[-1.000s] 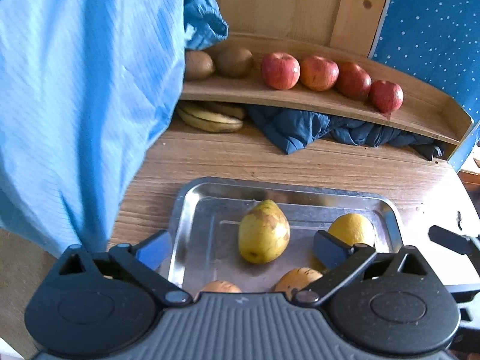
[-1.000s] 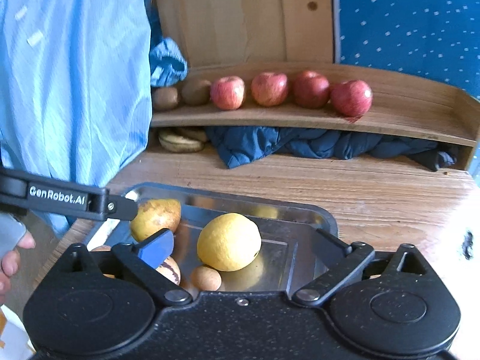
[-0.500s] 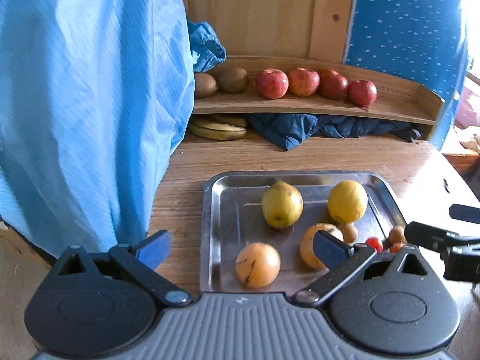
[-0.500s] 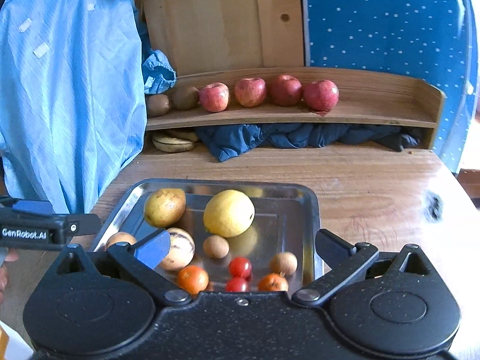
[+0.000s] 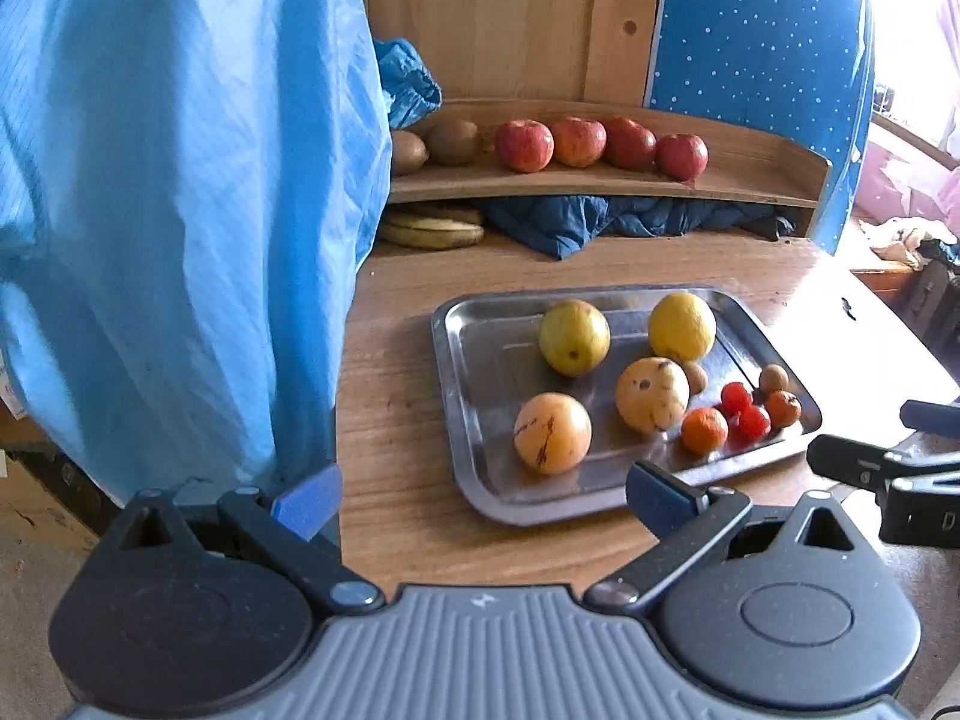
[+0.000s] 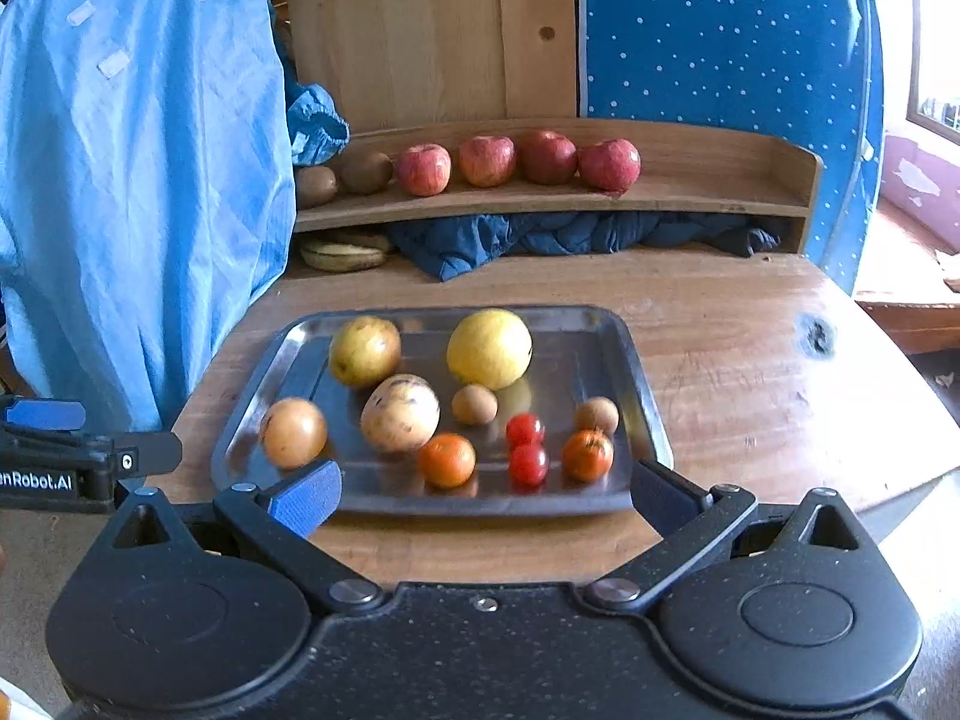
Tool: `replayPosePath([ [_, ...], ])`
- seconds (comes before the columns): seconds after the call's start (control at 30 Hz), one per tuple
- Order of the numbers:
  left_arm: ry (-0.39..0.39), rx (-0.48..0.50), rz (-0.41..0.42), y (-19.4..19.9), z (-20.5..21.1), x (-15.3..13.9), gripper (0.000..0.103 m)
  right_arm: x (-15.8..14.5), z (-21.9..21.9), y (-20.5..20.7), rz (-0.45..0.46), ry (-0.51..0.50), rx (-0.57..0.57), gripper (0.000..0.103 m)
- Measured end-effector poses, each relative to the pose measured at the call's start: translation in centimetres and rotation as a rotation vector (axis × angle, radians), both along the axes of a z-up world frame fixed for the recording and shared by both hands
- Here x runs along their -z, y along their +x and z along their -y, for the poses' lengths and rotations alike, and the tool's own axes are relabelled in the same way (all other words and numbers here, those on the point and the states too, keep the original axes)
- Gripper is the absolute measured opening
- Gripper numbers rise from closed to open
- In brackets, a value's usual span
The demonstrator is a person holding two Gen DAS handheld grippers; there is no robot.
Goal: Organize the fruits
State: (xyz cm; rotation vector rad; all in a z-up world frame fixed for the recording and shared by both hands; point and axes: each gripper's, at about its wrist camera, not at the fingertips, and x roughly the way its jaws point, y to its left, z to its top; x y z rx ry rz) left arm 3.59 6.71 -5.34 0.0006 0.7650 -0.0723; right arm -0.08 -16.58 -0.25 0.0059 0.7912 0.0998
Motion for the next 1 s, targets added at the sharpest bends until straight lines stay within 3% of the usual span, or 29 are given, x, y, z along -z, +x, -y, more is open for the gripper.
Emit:
replayPosePath([
  [1.0, -0.015, 0.043, 0.008, -2.1, -0.8, 0.0, 0.102, 0.1, -1.9, -2.2, -0.007, -0.016, 0.015, 0.102],
])
